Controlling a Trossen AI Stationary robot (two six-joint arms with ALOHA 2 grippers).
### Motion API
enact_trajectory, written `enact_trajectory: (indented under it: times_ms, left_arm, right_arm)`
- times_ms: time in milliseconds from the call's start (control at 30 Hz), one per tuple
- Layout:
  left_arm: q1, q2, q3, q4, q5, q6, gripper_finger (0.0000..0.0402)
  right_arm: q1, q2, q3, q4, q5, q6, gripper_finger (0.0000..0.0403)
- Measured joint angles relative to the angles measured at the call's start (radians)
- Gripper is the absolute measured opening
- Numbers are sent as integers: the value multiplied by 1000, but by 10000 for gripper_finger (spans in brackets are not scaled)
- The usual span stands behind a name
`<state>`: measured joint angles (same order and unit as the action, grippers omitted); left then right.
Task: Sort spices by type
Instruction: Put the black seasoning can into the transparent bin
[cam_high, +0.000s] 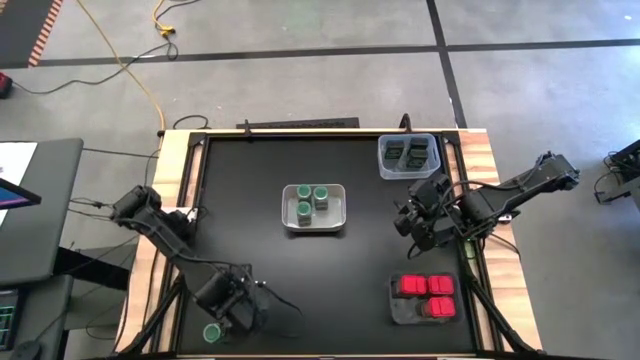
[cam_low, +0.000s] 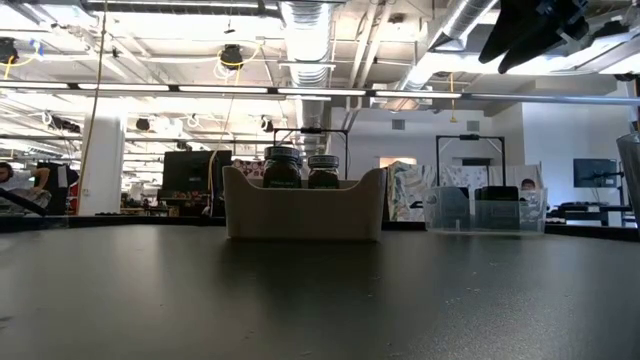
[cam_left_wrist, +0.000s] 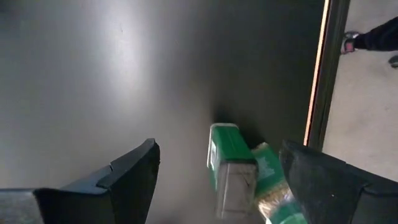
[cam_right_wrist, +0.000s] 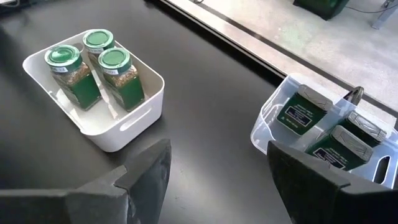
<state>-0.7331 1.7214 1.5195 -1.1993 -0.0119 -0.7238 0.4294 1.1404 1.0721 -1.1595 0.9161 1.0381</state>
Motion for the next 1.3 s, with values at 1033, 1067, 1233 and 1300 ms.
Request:
enact_trajectory:
  times_ms: [1033,1067,1233,1300]
  left_arm:
    - [-98,66,-37,-28,33,-159,318]
    - [-98,66,-37,-36,33,-156,318]
    - [-98,66,-38,-55,51,-126,318]
    - [-98,66,-38,-51,52,-119,318]
  right_arm:
    - [0,39,0,9,5,0,295]
    - [0,47,0,9,5,0,295]
    - [0,77,0,11,4,0,295]
    - [0,78,0,11,3,0,295]
